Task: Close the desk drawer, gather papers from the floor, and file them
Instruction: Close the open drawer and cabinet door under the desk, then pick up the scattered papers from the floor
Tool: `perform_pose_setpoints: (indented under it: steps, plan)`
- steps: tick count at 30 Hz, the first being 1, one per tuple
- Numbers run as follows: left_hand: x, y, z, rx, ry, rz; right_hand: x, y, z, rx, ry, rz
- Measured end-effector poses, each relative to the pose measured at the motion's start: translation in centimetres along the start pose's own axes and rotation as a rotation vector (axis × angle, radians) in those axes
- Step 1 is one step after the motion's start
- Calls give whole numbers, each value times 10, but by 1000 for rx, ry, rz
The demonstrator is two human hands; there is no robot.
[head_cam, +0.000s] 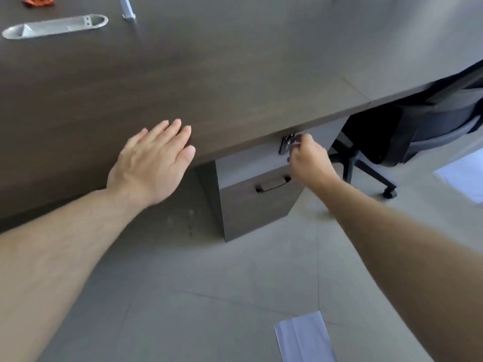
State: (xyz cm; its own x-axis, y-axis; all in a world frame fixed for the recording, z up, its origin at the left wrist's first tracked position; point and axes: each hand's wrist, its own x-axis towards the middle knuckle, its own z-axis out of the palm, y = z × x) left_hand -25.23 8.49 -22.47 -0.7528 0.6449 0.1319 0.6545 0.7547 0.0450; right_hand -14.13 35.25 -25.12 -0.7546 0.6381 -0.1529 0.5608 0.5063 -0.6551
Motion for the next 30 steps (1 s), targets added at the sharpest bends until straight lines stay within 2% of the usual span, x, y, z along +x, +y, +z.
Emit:
perform_pose_setpoints:
  steps: [2, 4, 6, 7, 9, 13, 15, 17, 20, 24, 30]
  plan:
    - [-6, 3, -4, -133, 87, -7, -17, 2, 1, 69, -119, 57]
    - [-34, 15, -6, -218, 261, 36, -47, 12, 9, 45, -234, 2]
    - [-86, 36, 5, -267, 401, 93, -85, 38, 25, 38, -359, -15]
    - [-115, 50, 15, -335, 410, 91, -103, 53, 34, 21, -418, -14]
    - [-172, 85, 62, -564, 243, -26, -133, 97, 58, -36, -504, -4]
    - [-263, 159, 218, -1053, -390, -491, -180, 217, 124, -60, -555, 82]
    - [-298, 197, 302, -1151, -592, -689, -198, 288, 159, -39, -566, 166]
    - [-325, 236, 376, -1209, -701, -873, -213, 362, 192, -25, -572, 239]
    - [-351, 287, 463, -1283, -774, -1092, -227, 463, 231, -56, -564, 341]
    - [-373, 333, 544, -1219, -670, -1261, -242, 559, 270, -134, -492, 436]
    - [-403, 359, 608, -1038, -493, -1373, -256, 620, 302, -135, -381, 576]
